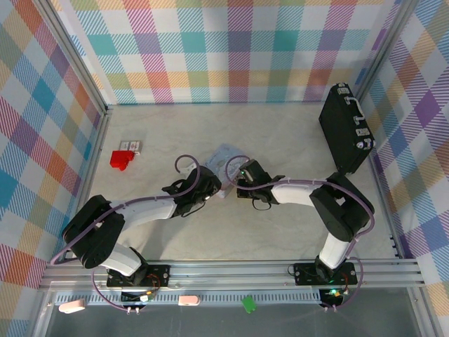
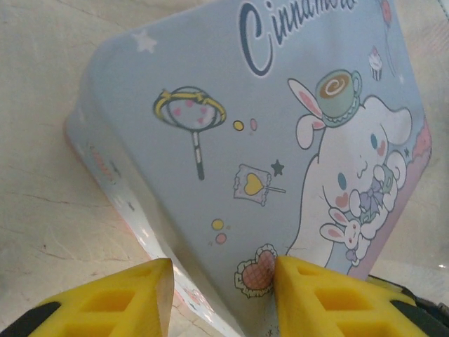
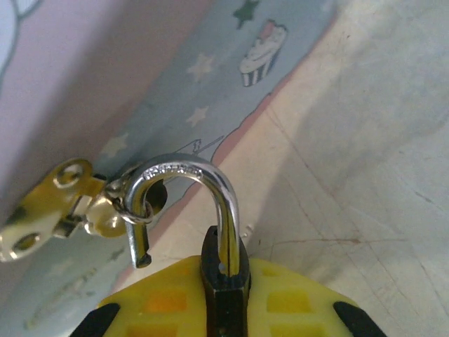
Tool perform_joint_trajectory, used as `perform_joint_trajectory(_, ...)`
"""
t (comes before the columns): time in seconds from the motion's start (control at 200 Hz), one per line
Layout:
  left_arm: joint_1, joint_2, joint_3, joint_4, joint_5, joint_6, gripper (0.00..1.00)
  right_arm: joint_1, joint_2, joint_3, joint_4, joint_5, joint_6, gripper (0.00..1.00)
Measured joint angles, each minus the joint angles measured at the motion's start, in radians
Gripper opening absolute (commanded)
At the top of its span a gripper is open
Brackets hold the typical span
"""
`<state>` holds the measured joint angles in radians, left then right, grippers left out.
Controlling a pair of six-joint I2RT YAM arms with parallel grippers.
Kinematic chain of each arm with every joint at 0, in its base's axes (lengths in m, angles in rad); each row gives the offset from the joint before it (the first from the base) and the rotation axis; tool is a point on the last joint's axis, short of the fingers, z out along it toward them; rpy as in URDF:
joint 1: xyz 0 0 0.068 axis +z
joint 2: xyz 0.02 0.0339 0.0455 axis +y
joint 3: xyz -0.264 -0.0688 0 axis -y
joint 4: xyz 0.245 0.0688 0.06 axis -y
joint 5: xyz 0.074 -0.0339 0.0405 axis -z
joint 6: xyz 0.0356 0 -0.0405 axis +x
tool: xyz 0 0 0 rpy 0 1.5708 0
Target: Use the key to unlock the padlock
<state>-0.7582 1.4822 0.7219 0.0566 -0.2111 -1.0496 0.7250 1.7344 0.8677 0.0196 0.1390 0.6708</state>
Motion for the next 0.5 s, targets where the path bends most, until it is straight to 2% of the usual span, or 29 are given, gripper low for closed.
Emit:
perform_joint_trajectory(0.27,-0.005,0.001,0.0,0.0,-0.001,-0.01,0.4,-0.039,0.006,0.023,-0.016,-0.082,0.106,0.0)
perform_joint_trajectory(0.5,-0.007,0.005,0.001,0.003,-0.003,-0.014,0.4,-0.07,0.011,0.103,-0.059,-0.151,0.137,0.0)
